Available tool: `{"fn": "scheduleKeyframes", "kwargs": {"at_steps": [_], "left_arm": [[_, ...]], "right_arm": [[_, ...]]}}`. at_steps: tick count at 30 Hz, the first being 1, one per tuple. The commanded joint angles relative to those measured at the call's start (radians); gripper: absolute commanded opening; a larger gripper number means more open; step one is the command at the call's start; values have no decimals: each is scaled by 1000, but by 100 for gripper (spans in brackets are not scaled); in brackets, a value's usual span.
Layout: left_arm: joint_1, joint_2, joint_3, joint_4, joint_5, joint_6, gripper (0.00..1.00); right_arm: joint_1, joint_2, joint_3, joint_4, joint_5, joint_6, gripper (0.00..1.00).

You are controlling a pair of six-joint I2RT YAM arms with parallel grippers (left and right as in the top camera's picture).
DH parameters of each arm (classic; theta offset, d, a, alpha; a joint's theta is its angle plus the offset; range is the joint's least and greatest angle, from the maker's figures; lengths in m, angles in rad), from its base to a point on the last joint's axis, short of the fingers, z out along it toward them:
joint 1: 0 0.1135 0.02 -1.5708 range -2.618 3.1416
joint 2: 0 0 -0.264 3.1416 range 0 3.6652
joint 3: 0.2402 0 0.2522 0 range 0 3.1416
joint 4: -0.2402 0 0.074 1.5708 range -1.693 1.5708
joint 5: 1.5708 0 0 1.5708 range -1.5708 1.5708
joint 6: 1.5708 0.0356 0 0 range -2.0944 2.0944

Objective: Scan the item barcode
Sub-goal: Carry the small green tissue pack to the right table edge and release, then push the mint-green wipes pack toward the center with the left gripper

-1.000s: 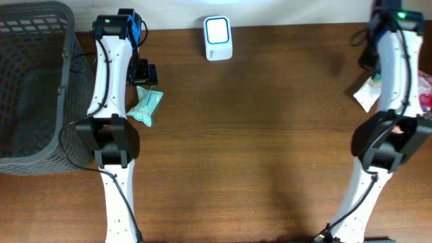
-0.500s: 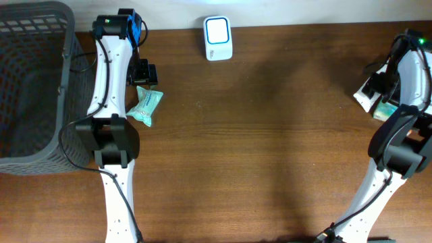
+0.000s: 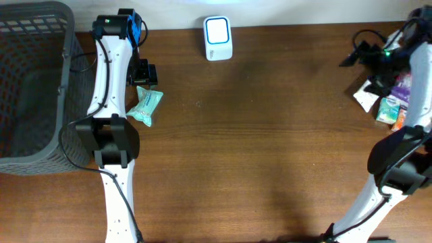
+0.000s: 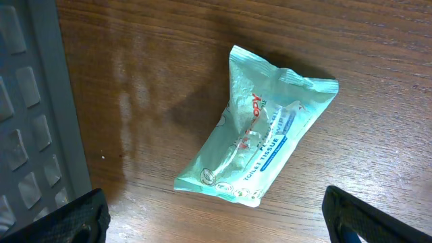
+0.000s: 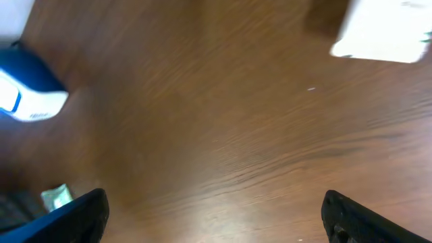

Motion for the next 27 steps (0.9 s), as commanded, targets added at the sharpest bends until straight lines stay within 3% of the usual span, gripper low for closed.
{"fn": "scheduleKeyframes", "kwargs": {"at_steps": [1, 4, 13, 15, 19, 21, 24, 27], "left_arm": [[8, 14, -3, 0, -13, -10, 99], [8, 14, -3, 85, -34, -9, 99], [8, 14, -3, 97, -31, -10, 99], [7, 14, -3, 156, 55, -10, 99], [4, 18, -3, 106, 282, 15, 99], [-3, 31, -3, 79, 233, 20, 100], [0, 87, -3, 37, 47, -54, 100], [3, 140, -3, 50, 82, 28, 98]], "right_arm": [[47, 2, 5, 0, -37, 1, 99], [64, 2, 5, 0, -37, 1, 99], [63, 2, 5, 0, -37, 1, 99], [63, 2, 5, 0, -36, 1, 99], [63, 2, 5, 0, -37, 1, 99], [63, 2, 5, 0, -37, 1, 99], [63, 2, 5, 0, -37, 1, 99], [63, 2, 5, 0, -36, 1, 99]]}}
